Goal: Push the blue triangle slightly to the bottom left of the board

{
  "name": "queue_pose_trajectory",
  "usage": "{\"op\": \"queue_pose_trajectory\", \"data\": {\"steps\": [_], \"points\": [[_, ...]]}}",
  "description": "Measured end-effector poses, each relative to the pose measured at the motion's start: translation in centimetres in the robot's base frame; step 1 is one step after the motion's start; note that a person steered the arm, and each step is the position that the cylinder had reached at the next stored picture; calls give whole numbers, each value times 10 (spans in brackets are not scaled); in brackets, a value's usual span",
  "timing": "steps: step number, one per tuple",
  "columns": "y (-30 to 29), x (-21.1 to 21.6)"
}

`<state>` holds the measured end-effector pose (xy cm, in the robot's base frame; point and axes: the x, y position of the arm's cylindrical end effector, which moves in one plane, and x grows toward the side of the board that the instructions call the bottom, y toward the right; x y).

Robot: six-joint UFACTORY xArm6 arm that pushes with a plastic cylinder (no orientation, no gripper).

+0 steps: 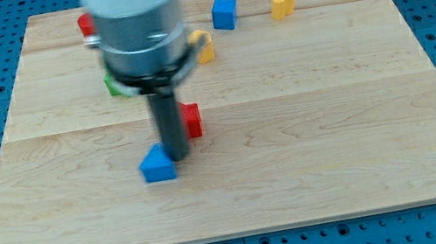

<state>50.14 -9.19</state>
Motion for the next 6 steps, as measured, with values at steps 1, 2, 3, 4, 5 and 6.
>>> {"op": "queue_pose_trajectory", "data": {"steps": [1,2,3,4,5,6], "points": [[-26,2],[23,20],[5,38],[-30,26],[-39,-5],[-40,-25]]}}
